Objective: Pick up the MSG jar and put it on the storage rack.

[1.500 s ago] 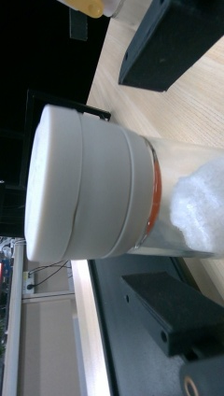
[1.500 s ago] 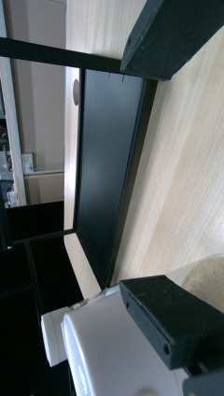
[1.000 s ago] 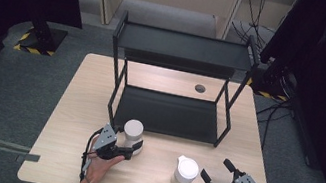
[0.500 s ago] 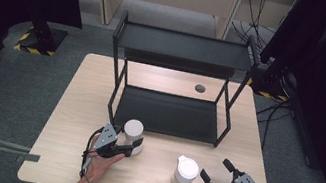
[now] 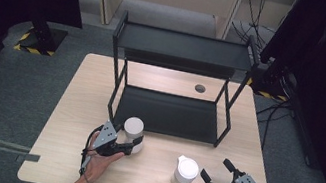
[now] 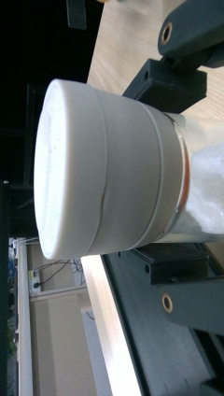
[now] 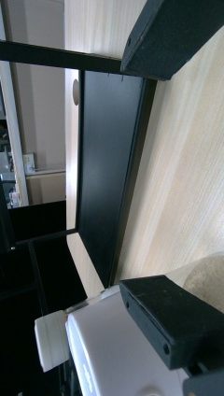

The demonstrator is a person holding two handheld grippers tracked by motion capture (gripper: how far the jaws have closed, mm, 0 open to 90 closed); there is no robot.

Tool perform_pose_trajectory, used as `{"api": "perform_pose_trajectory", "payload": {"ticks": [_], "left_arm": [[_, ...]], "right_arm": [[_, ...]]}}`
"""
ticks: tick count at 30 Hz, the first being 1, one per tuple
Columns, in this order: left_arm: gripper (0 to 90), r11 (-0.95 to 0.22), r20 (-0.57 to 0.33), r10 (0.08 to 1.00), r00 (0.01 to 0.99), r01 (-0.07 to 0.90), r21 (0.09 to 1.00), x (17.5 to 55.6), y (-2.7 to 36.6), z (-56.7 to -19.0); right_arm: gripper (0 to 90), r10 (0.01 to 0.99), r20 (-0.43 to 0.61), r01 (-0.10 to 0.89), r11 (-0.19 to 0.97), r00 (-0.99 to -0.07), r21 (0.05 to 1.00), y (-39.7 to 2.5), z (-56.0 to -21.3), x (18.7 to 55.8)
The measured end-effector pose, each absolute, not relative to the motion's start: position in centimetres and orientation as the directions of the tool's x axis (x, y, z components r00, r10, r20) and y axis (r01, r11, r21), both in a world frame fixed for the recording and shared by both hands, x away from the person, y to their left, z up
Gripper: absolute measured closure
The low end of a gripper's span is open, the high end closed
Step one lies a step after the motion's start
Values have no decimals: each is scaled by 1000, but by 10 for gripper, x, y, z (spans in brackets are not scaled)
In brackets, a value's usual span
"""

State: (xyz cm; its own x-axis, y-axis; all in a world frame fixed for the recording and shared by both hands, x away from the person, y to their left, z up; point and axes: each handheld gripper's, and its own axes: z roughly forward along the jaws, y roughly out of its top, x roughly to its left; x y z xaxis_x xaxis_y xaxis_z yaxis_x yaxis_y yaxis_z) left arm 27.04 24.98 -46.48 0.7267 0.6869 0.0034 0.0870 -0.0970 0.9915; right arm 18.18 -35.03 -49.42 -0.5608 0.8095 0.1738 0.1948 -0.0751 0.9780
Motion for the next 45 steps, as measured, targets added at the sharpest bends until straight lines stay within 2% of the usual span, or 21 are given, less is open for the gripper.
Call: {"api": "perform_pose_trajectory", "payload": {"ticks": [26, 45], "left_arm": [[350, -75, -12, 667, 745, 83, 994, 276, 253, -414], [350, -87, -8, 637, 771, 82, 993, 292, 259, -359]], "right_arm": [[4, 807, 187, 199, -88, -560, 976, -351, -495, 182], [4, 806, 195, 200, -97, -558, 975, -352, -496, 182]]}}
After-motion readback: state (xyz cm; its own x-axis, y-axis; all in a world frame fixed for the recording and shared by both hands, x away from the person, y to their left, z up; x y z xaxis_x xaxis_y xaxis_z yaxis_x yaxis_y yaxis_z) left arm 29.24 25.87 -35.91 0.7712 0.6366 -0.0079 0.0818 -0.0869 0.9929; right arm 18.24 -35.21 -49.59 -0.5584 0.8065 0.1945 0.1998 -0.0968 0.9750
